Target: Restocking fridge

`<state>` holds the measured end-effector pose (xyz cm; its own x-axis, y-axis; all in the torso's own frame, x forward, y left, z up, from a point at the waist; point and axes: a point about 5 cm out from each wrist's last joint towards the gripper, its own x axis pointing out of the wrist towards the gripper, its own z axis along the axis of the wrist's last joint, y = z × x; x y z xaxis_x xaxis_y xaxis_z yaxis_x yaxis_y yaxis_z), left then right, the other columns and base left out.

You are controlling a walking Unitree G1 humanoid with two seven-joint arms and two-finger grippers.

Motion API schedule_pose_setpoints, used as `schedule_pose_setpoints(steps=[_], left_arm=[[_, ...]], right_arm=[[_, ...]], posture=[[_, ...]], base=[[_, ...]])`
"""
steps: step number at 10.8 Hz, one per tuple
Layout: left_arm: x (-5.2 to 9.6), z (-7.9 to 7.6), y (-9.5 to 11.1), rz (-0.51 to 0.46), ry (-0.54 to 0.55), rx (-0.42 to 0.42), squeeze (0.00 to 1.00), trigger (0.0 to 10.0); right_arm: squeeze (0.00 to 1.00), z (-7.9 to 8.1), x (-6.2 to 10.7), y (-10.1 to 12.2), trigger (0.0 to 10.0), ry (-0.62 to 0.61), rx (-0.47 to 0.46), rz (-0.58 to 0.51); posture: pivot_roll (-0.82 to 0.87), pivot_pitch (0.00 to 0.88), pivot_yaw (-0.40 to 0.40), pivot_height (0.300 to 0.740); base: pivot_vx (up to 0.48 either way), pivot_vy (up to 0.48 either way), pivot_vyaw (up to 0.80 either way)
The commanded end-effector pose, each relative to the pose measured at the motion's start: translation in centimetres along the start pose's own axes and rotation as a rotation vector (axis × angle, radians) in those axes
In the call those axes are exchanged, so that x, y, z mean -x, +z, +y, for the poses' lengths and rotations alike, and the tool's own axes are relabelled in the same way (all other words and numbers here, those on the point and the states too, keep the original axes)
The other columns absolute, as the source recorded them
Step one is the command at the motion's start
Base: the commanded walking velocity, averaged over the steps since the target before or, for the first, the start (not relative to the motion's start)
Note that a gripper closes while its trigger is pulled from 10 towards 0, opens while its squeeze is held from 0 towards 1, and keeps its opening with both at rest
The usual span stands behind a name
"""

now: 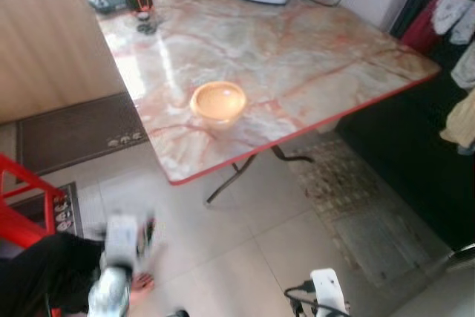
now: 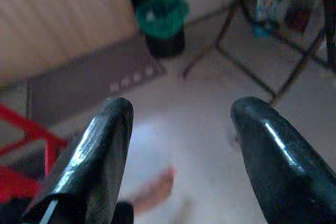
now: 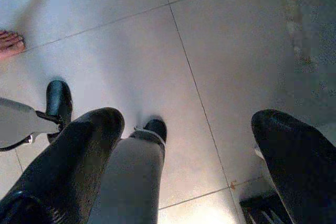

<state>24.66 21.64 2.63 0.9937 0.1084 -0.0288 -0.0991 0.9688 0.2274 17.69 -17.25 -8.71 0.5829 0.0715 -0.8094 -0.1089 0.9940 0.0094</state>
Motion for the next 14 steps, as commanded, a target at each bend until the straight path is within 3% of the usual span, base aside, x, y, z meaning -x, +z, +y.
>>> schedule_pose_setpoints(steps=[1,4,6,8,10,14], left_arm=[[0.9,-0.2,0.2,-0.022,-0.004,-0.014,0.00,10.0],[3.3,-0.2,3.2,-0.135,0.018,-0.075,0.00,10.0],[2.3,0.8,6.6,-0.249,0.074,-0.091,0.00,10.0],[-0.4,1.0,12.2,-0.391,0.094,-0.069,0.00,10.0],[-1.4,0.8,14.6,-0.435,0.068,-0.019,0.00,10.0],[-1.9,-0.4,15.4,-0.402,0.008,0.025,0.00,10.0]], right_arm=[[0.00,-0.1,0.2,-0.7,10.0,-0.008,-0.018,0.022],[0.00,-0.2,0.1,-0.6,10.0,-0.010,-0.024,0.018],[0.00,-0.4,0.1,-0.4,10.0,-0.015,-0.024,0.017],[0.00,-0.6,0.1,-0.2,10.0,-0.028,-0.034,0.012],[0.00,-0.5,0.1,-0.1,10.0,-0.030,-0.043,0.009],[0.00,-0.4,0.0,0.0,10.0,-0.038,-0.061,0.007]], posture=[[-0.11,0.128,-0.036,0.740],[-0.11,0.144,-0.039,0.740],[-0.09,0.167,-0.054,0.740],[-0.12,0.178,-0.064,0.740],[-0.12,0.186,-0.062,0.740],[-0.12,0.195,-0.052,0.740]], base=[[0.000,0.000,0.00],[0.000,0.000,0.00],[0.000,0.000,0.00],[0.000,0.000,0.00],[0.000,0.000,0.00],[0.000,0.000,0.00]])
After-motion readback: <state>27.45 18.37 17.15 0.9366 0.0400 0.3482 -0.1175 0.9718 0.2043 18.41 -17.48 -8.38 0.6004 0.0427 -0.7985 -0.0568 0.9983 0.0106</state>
